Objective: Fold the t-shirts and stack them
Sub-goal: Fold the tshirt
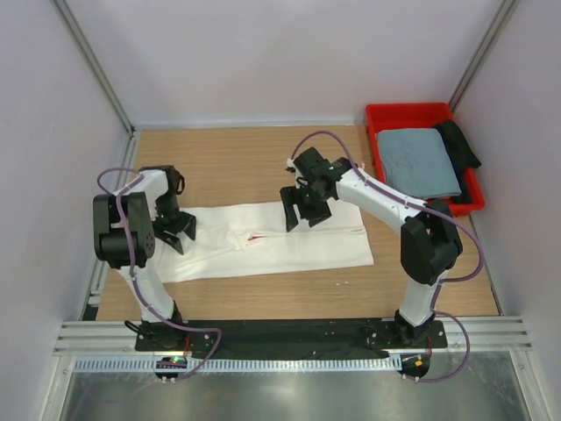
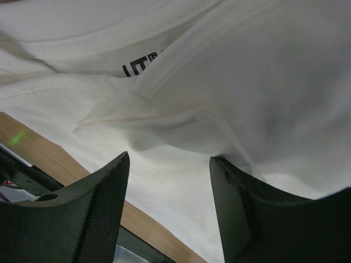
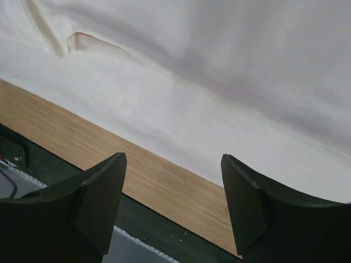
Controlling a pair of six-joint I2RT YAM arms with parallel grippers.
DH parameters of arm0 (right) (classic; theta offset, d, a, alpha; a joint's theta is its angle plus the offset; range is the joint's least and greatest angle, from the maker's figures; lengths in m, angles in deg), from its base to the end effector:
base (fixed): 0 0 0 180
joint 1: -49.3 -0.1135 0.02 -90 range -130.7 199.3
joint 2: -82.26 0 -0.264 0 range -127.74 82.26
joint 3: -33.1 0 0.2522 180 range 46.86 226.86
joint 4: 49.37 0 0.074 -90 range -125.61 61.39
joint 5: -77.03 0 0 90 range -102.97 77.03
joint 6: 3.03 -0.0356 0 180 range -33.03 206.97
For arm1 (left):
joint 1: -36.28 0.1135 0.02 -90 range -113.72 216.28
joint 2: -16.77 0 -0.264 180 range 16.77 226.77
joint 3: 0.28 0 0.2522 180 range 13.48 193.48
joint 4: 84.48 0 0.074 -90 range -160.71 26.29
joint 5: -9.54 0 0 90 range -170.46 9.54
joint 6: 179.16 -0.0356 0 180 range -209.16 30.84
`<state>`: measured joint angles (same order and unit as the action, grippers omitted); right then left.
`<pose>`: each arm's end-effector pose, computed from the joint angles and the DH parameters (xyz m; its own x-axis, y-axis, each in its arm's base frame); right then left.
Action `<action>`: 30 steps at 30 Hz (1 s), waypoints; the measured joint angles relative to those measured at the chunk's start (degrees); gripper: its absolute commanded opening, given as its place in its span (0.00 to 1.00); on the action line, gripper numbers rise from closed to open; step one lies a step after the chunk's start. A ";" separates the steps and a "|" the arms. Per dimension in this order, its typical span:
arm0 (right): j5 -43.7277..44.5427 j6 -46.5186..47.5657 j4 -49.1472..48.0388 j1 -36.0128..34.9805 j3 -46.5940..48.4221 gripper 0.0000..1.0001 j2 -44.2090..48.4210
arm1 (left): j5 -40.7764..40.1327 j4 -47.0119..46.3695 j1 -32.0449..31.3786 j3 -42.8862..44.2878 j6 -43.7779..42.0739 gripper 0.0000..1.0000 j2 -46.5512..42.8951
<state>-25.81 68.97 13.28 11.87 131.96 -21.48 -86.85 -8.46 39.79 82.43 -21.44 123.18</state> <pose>0.2934 0.2345 0.2480 -0.9019 -0.3109 -0.3000 -0.4010 0.8608 0.3134 0.3062 0.0228 0.1576 -0.3340 -0.9418 -0.0375 -0.9263 0.3207 0.1978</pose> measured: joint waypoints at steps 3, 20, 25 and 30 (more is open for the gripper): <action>0.50 0.35 -0.04 2.43 -0.57 0.77 0.00 | -1.44 4.28 -0.04 7.13 -3.67 0.62 5.46; 12.26 6.45 -2.45 5.77 7.54 0.83 -16.61 | -19.78 17.18 -1.64 59.19 -33.20 0.58 36.50; 15.13 7.87 -3.13 6.78 12.07 0.75 -20.31 | -21.88 12.48 -2.03 64.02 -41.57 0.57 38.97; 16.00 7.23 -4.70 7.26 10.10 0.72 -19.71 | -22.08 7.37 -3.10 66.27 -46.86 0.57 40.15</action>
<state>-9.81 76.20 8.58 19.12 142.06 -41.19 -108.93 -1.09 36.68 148.70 -68.30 163.33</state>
